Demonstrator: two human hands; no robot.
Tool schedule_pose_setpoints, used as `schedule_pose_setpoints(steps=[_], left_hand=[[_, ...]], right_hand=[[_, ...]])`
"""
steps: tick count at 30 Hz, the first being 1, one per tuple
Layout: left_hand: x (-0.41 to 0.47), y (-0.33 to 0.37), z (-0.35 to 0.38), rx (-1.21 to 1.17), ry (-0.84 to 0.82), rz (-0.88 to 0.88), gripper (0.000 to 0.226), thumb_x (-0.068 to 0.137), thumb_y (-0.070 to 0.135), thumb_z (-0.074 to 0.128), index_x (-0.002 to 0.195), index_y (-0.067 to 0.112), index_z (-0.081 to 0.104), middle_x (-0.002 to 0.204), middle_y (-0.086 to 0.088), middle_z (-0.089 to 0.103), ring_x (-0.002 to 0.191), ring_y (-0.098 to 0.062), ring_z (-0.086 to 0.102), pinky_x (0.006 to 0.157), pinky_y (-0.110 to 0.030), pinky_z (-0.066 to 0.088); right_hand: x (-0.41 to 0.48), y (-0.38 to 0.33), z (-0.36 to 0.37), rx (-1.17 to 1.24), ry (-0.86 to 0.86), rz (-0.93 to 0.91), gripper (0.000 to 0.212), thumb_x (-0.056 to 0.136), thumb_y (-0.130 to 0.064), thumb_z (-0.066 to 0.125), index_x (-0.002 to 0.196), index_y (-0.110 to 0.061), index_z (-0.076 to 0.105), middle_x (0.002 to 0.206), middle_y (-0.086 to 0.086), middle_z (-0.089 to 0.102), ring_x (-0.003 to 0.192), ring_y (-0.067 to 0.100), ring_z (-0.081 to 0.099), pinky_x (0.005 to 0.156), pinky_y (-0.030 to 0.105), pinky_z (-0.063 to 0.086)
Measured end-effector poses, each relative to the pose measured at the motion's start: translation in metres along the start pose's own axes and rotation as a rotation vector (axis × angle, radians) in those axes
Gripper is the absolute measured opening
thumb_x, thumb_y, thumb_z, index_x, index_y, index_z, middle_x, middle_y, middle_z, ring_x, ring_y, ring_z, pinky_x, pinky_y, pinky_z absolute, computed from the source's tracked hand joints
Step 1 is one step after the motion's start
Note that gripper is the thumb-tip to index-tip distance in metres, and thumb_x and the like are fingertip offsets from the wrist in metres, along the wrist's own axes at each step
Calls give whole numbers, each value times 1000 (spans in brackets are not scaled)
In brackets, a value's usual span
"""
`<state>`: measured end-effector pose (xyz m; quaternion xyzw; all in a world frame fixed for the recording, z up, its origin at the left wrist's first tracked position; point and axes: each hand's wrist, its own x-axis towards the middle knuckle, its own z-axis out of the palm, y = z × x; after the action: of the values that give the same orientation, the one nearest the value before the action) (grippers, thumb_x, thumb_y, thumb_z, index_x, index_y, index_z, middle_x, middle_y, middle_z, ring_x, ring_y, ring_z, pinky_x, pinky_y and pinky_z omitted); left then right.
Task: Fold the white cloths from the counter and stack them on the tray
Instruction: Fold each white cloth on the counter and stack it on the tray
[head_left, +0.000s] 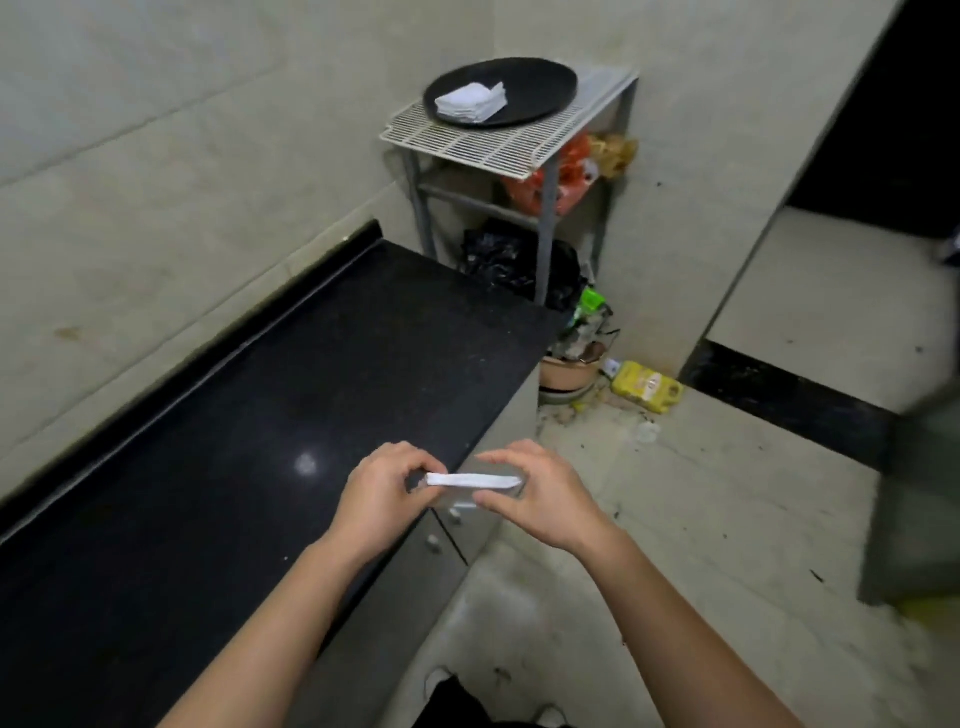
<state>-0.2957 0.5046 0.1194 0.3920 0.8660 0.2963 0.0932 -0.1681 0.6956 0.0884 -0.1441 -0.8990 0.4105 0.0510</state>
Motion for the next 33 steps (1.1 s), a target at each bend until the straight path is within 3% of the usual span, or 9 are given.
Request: schedule_pose_setpoints(steps=[3,7,12,17,19,24,28,30,33], left_hand=[[44,16,15,44,-69,124,13,78,29,81,84,35,72,83,20,65,82,-5,57,71,-36,51],[110,21,30,-29,-131,181,15,75,28,85,81,37,73,81,21,66,82,-6,58,72,-35,51],[219,27,44,-233,-143,152,23,76,15,84,78,35,74,85,18,69,76,-8,62,66,-19,44],[323,41,31,-392,-213,133,12,81,16,80,83,26,74,78,3,70,64,-21,58,62,-31,47],[358,50,21,-423,-203,181,13,83,13,78,85,25,72,78,0,69,62,-10,54,61,-24,45],[420,68,-1,-444,-229,261,10,85,14,76,91,20,72,72,13,66,64,-4,59,60,-20,48],[465,76,-21,-507,-232,266,10,86,16,74,94,21,71,83,11,70,76,-7,66,67,-22,53],[486,73,-27,-546,-166,215,10,86,14,73,92,21,71,85,9,72,77,-6,66,68,-21,53],[516,67,-32,-655,-56,87,6,86,14,72,92,16,71,87,0,74,77,-10,68,70,-26,55]], right_hand=[[19,21,-31,-51,21,-27,26,86,-43,72,111,-37,75,104,-10,68,99,13,61,87,37,51],[48,54,-73,-101,44,-12,21,90,-43,69,110,-39,76,100,-10,70,94,11,61,78,36,51],[111,93,-129,-197,138,72,20,94,-45,62,105,-34,74,98,-9,70,95,11,61,76,34,48],[184,105,-193,-17,248,128,10,92,-42,66,94,-33,70,89,-15,68,82,2,61,75,28,50],[212,107,-211,130,302,170,7,89,-38,71,92,-33,69,87,-15,68,79,1,61,74,25,50],[261,110,-231,477,209,223,45,80,-24,84,119,-29,62,107,-9,67,98,6,64,93,38,56],[306,107,-255,606,137,248,23,90,-14,73,113,-17,69,92,-10,72,79,-1,66,72,20,53],[333,110,-265,660,153,224,24,93,-12,69,116,-8,69,101,-4,75,88,4,69,79,20,55],[383,112,-282,708,128,187,21,93,-20,70,113,-15,72,111,3,76,104,17,71,92,32,56]])
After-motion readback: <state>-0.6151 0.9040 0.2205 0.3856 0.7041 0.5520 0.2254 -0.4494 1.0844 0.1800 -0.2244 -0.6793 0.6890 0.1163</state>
